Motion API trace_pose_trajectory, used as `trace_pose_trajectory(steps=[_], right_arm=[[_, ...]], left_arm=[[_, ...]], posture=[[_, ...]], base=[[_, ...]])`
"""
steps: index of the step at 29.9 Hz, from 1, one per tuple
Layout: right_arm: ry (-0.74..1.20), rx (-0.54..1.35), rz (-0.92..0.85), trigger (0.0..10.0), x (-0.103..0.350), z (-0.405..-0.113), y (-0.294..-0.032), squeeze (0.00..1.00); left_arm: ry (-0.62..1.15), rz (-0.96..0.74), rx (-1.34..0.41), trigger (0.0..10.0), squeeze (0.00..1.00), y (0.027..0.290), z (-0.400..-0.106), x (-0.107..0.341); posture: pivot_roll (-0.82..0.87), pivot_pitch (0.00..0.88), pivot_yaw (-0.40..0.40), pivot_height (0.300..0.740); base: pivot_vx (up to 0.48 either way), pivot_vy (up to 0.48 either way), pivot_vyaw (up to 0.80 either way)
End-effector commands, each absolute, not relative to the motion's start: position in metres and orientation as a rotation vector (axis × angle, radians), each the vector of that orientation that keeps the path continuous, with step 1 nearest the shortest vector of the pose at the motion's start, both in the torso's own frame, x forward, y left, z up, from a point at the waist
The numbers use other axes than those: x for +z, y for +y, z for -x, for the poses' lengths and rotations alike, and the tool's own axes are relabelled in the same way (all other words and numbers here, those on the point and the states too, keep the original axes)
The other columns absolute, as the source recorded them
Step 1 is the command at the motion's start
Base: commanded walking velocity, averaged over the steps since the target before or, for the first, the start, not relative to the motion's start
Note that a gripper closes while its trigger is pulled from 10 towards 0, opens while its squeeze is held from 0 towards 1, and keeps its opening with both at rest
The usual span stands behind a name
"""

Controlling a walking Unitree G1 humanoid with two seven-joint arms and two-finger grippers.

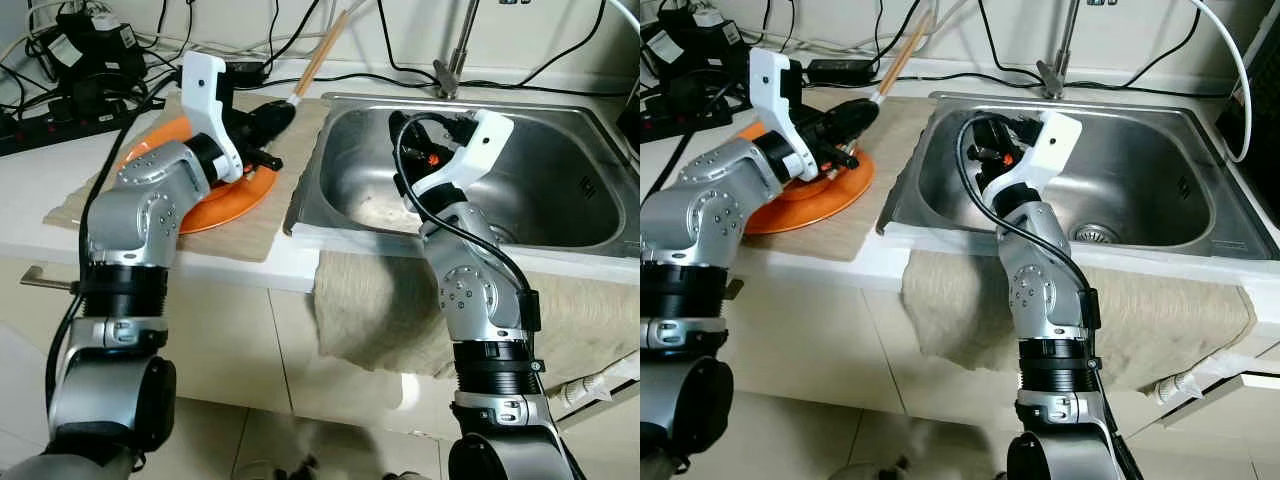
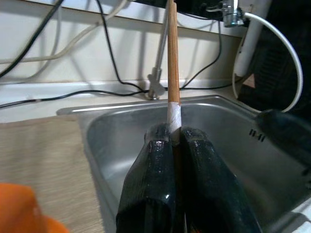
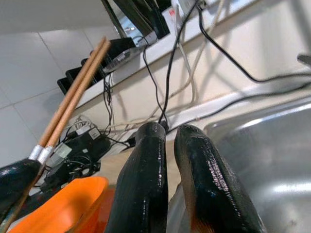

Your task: Kitchen organization

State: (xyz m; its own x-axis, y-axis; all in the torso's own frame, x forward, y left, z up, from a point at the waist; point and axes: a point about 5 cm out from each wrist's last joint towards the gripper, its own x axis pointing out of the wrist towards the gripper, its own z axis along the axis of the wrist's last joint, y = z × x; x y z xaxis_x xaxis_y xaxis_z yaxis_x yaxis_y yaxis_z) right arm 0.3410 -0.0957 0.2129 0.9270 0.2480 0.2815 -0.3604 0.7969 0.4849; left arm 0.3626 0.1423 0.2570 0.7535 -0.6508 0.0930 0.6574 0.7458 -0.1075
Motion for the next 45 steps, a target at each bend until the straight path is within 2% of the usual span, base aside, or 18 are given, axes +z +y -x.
trace_pose_trajectory(steps=[1, 14, 15, 17, 18, 19, 20, 36, 45], right_arm=[[-0.217, 0.337, -0.599, 10.0, 0.219, -0.343, -0.093, 1.0], [-0.206, 0.375, -0.686, 10.0, 0.223, -0.35, -0.085, 1.0], [-0.204, 0.38, -0.691, 10.0, 0.223, -0.351, -0.083, 0.58], [-0.199, 0.388, -0.702, 10.0, 0.223, -0.351, -0.08, 0.6], [-0.198, 0.394, -0.708, 10.0, 0.224, -0.351, -0.077, 0.14], [-0.198, 0.399, -0.711, 10.0, 0.224, -0.352, -0.075, 0.14], [-0.2, 0.411, -0.71, 10.0, 0.226, -0.352, -0.071, 0.0], [-0.221, 0.51, -0.749, 10.0, 0.243, -0.352, -0.044, 0.0], [-0.213, 0.524, -0.779, 10.0, 0.242, -0.352, -0.041, 0.0]], left_arm=[[-0.06, 0.132, -0.723, 0.0, 0.0, 0.14, -0.36, 0.261], [-0.062, 0.148, -0.759, 0.0, 0.0, 0.129, -0.353, 0.263], [-0.06, 0.146, -0.761, 0.0, 0.0, 0.129, -0.353, 0.262], [-0.057, 0.146, -0.763, 0.0, 0.0, 0.128, -0.353, 0.261], [-0.055, 0.145, -0.763, 0.0, 0.0, 0.128, -0.353, 0.261], [-0.054, 0.145, -0.763, 0.0, 0.0, 0.128, -0.353, 0.261], [-0.052, 0.144, -0.765, 0.0, 0.0, 0.127, -0.353, 0.26], [-0.003, 0.191, -0.791, 0.0, 0.0, 0.117, -0.352, 0.246], [0.044, 0.236, -0.806, 0.0, 0.0, 0.111, -0.351, 0.231]], posture=[[0.05, 0.0, 0.051, 0.74], [0.05, 0.003, 0.048, 0.74], [0.05, 0.003, 0.048, 0.74], [0.05, 0.004, 0.049, 0.74], [0.05, 0.004, 0.05, 0.74], [0.05, 0.005, 0.051, 0.74], [0.05, 0.004, 0.05, 0.74], [0.04, 0.006, 0.041, 0.74], [0.04, 0.008, 0.042, 0.74]], base=[[0.0, 0.0, 0.0], [0.0, 0.0, 0.0], [0.0, 0.0, 0.0], [0.0, 0.0, 0.0], [0.0, 0.0, 0.0], [0.0, 0.0, 0.0], [0.0, 0.0, 0.0], [0.0, 0.0, 0.0], [0.0, 0.0, 0.0]])
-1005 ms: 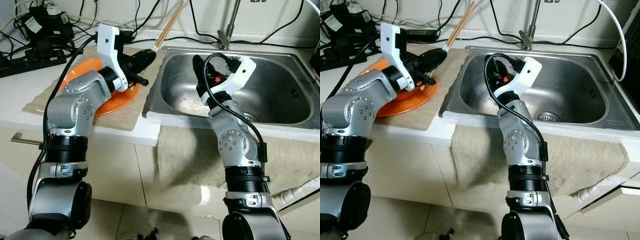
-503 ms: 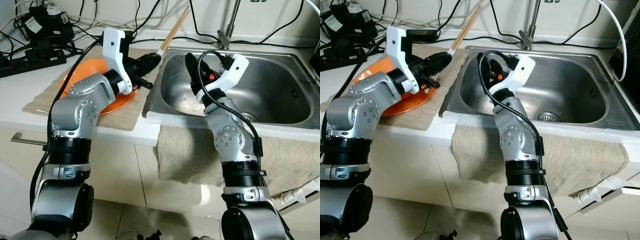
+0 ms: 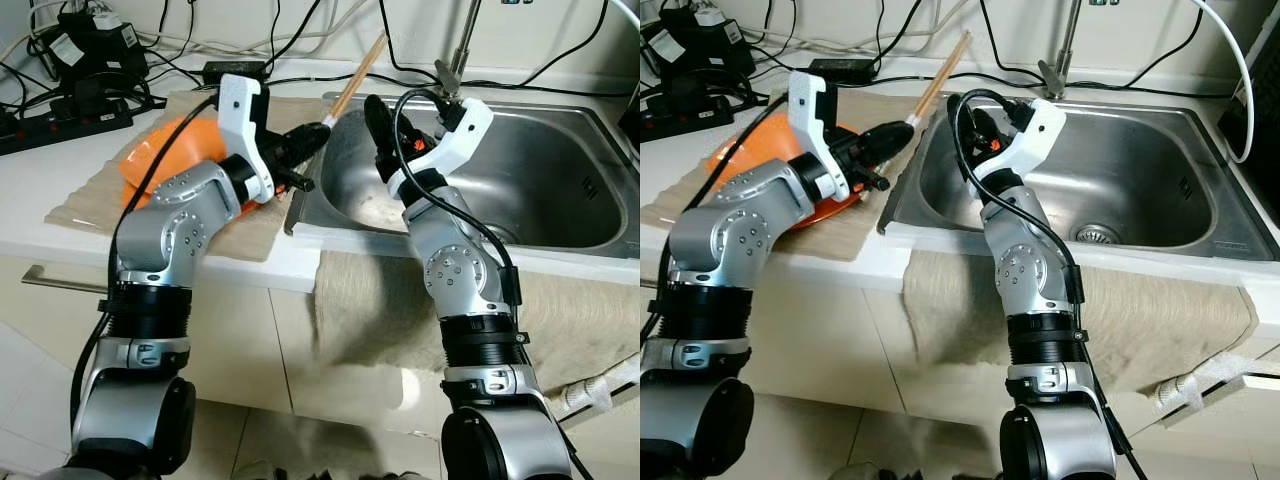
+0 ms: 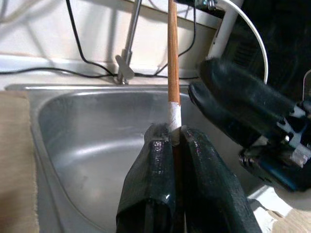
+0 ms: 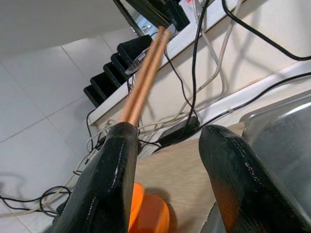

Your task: Kitchen organization

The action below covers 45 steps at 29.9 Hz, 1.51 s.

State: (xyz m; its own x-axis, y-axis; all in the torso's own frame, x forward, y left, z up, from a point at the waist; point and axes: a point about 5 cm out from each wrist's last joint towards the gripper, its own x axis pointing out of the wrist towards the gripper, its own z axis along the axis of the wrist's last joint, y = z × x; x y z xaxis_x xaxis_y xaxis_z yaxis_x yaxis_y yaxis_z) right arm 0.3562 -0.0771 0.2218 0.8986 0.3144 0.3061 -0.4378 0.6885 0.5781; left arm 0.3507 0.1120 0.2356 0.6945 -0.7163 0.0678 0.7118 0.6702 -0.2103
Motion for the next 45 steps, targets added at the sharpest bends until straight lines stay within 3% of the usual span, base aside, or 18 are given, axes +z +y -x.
trace_pose_trajectory(steps=[1, 24, 25, 27, 28, 45], right_arm=[[-0.213, 0.526, -0.782, 10.0, 0.242, -0.352, -0.041, 0.0], [-0.202, 0.549, -0.738, 10.0, 0.235, -0.351, -0.029, 0.0], [-0.21, 0.545, -0.718, 8.5, 0.235, -0.351, -0.029, 0.0], [-0.215, 0.542, -0.705, 8.5, 0.235, -0.351, -0.029, 0.0], [-0.222, 0.539, -0.686, 10.0, 0.235, -0.351, -0.028, 0.0], [-0.218, 0.529, -0.713, 10.0, 0.233, -0.353, -0.026, 0.0]], left_arm=[[0.047, 0.237, -0.806, 0.0, 0.0, 0.11, -0.351, 0.23], [0.004, 0.222, -0.881, 0.0, 0.0, 0.098, -0.344, 0.237], [-0.003, 0.221, -0.89, 0.0, 0.0, 0.098, -0.343, 0.239], [-0.007, 0.221, -0.895, 0.0, 0.0, 0.098, -0.342, 0.24], [-0.018, 0.219, -0.91, 0.0, 0.0, 0.097, -0.34, 0.242], [-0.019, 0.231, -1.053, 0.0, 0.0, 0.085, -0.322, 0.244]], posture=[[0.04, 0.008, 0.042, 0.74], [0.04, 0.0, 0.043, 0.74], [0.04, 0.0, 0.043, 0.74], [0.04, 0.0, 0.043, 0.74], [0.04, 0.0, 0.042, 0.74], [0.05, 0.001, 0.043, 0.74]], base=[[0.0, 0.0, 0.0], [0.0, 0.0, 0.0], [0.0, 0.0, 0.0], [0.0, 0.0, 0.0], [0.0, 0.0, 0.0], [0.0, 0.0, 0.0]])
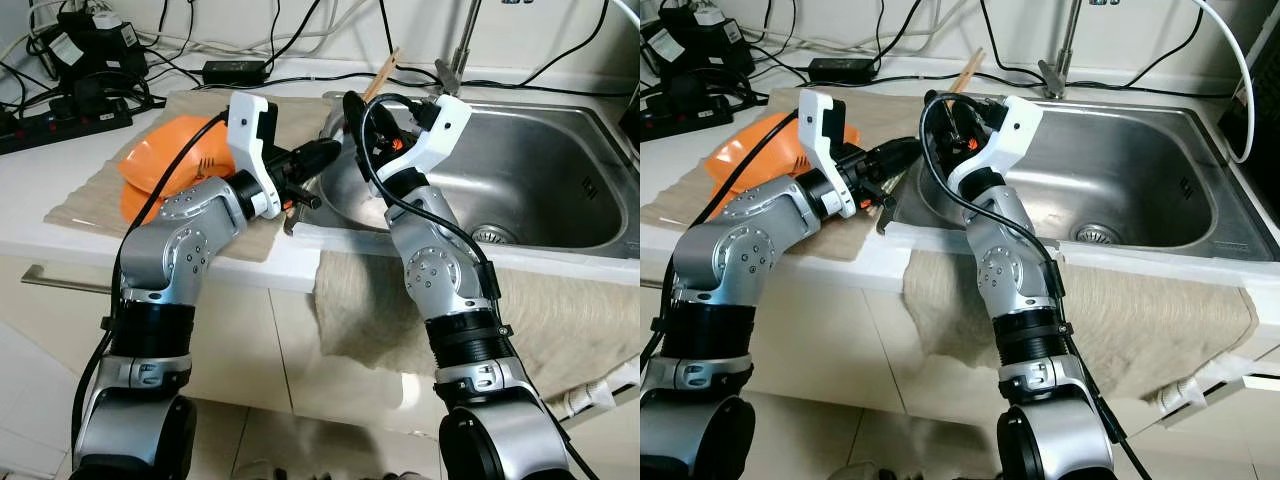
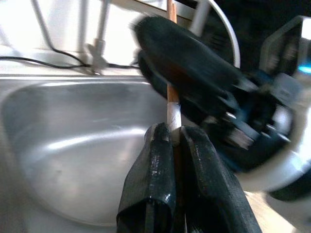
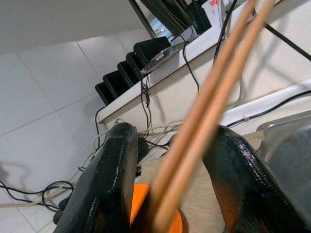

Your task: Kitchen organization

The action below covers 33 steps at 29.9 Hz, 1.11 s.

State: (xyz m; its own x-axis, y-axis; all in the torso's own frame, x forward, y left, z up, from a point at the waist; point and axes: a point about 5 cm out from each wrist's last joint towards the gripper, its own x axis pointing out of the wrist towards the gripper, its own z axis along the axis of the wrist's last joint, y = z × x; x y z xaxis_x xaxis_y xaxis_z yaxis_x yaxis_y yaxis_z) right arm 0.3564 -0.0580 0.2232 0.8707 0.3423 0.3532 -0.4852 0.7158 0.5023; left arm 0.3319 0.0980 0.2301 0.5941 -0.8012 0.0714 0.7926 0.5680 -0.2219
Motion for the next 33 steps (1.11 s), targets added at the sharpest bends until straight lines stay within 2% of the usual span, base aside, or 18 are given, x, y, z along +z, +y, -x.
trace_pose_trajectory(steps=[1, 3, 4, 33], right_arm=[[-0.219, 0.532, -0.715, 10.0, 0.233, -0.353, -0.026, 0.0], [-0.22, 0.534, -0.716, 10.0, 0.234, -0.353, -0.025, 0.0], [-0.221, 0.534, -0.715, 0.0, 0.233, -0.353, -0.025, 0.0], [-0.175, 0.468, -0.68, 0.0, 0.215, -0.354, -0.034, 0.0]], left_arm=[[-0.018, 0.232, -1.062, 0.0, 0.0, 0.084, -0.321, 0.243], [-0.018, 0.232, -1.069, 0.0, 0.0, 0.084, -0.32, 0.243], [-0.023, 0.233, -1.088, 0.0, 0.0, 0.083, -0.318, 0.244], [-0.033, 0.188, -1.034, 0.0, 0.0, 0.092, -0.325, 0.247]], posture=[[0.04, 0.001, 0.044, 0.74], [0.04, 0.001, 0.044, 0.74], [0.04, 0.002, 0.046, 0.74], [0.04, 0.009, 0.046, 0.74]], base=[[0.0, 0.0, 0.0], [0.0, 0.0, 0.0], [0.0, 0.0, 0.0], [0.0, 0.0, 0.0]])
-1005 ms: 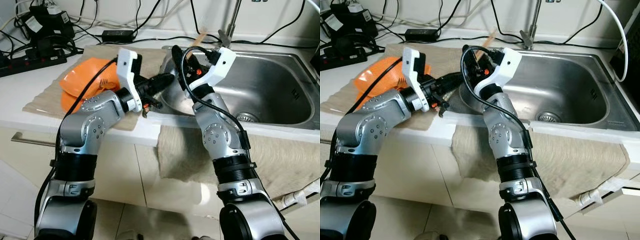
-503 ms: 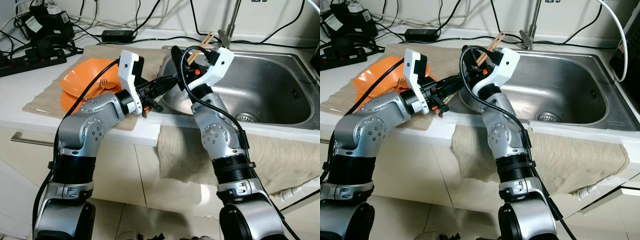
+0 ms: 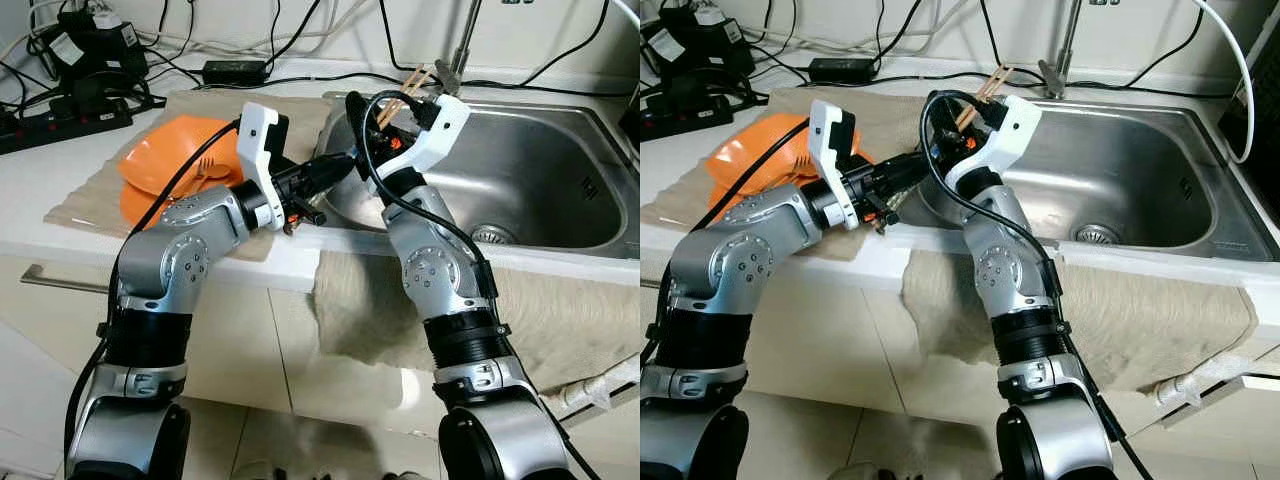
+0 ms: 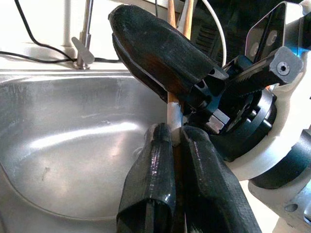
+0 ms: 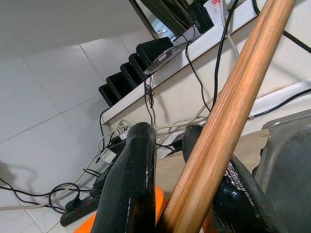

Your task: Kitchen organization

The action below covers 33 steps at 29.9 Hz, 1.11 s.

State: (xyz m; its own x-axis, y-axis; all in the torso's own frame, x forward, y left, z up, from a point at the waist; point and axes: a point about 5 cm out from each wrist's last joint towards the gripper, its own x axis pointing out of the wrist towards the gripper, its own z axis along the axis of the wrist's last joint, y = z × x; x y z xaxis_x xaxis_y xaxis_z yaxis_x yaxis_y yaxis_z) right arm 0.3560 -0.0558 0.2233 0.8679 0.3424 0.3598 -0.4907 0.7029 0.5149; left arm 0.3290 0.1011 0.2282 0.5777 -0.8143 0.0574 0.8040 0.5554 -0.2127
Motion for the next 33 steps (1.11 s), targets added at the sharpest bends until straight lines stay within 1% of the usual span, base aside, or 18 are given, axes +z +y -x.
trace_pose_trajectory(steps=[1, 7, 18, 33], right_arm=[[-0.173, 0.466, -0.679, 0.0, 0.214, -0.354, -0.034, 0.0], [-0.166, 0.448, -0.671, 0.0, 0.211, -0.355, -0.037, 0.0], [-0.151, 0.434, -0.654, 0.0, 0.205, -0.354, -0.038, 0.0], [-0.124, 0.4, -0.643, 0.0, 0.195, -0.355, -0.043, 0.0]], left_arm=[[-0.033, 0.187, -1.034, 0.0, 0.0, 0.092, -0.325, 0.247], [-0.028, 0.169, -1.023, 0.0, 0.0, 0.093, -0.326, 0.245], [-0.031, 0.137, -0.931, 0.0, 0.0, 0.102, -0.338, 0.244], [-0.015, 0.098, -0.897, 0.0, 0.0, 0.103, -0.344, 0.237]], posture=[[0.04, 0.009, 0.046, 0.74], [0.04, 0.007, 0.046, 0.74], [0.04, 0.0, 0.044, 0.74], [0.04, 0.0, 0.045, 0.74]], base=[[0.0, 0.0, 0.0], [0.0, 0.0, 0.0], [0.0, 0.0, 0.0], [0.0, 0.0, 0.0]])
